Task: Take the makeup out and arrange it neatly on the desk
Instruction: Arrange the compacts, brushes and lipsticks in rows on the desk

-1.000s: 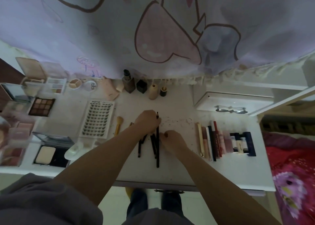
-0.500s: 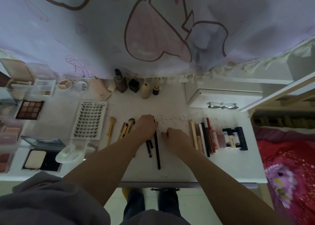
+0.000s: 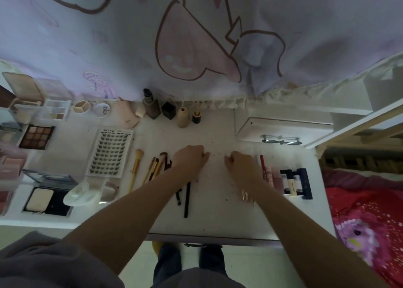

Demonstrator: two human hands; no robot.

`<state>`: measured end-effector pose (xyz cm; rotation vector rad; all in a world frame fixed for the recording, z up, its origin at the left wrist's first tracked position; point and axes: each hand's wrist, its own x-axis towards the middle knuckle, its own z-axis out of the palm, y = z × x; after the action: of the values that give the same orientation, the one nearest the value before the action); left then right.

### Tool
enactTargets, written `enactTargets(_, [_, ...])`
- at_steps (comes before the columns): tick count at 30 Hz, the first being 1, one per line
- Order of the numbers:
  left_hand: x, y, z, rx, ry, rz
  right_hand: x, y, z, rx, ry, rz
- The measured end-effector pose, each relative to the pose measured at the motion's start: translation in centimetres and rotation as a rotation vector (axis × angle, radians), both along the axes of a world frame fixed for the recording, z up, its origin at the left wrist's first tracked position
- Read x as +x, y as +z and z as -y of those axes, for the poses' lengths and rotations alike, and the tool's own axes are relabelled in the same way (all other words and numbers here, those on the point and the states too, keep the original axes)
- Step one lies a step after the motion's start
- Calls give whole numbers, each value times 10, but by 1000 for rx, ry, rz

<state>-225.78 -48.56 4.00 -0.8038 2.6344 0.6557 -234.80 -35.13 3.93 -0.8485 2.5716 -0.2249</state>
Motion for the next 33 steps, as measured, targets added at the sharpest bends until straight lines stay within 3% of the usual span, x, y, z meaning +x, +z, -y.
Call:
enactTargets(3, [-11, -5, -45, 114, -14, -40, -39, 5, -14, 85, -26, -50])
enactTargets(7, [-31, -20, -92, 194, 40, 63, -61, -5, -6, 287, 133, -33])
enactTargets(14, [-43, -28, -102, 202, 171, 84, -62, -7, 7, 328, 277, 37])
enactTargets(17, [-34, -25, -101, 336, 264, -7, -62, 3, 10, 249, 247, 208])
enactTargets(21, [-9, -12, -89, 334, 200, -189, -52, 24, 15, 197, 254, 353])
enactTargets(25, [5, 12, -63, 250, 131, -243, -33, 48, 24, 77, 281, 350])
enactTargets(29, [19, 41, -40, 366, 104, -318, -16, 63, 27, -175, 266, 310])
enactTargets(33, [31, 57, -29, 403, 22, -322, -1, 74, 23, -272, 307, 262])
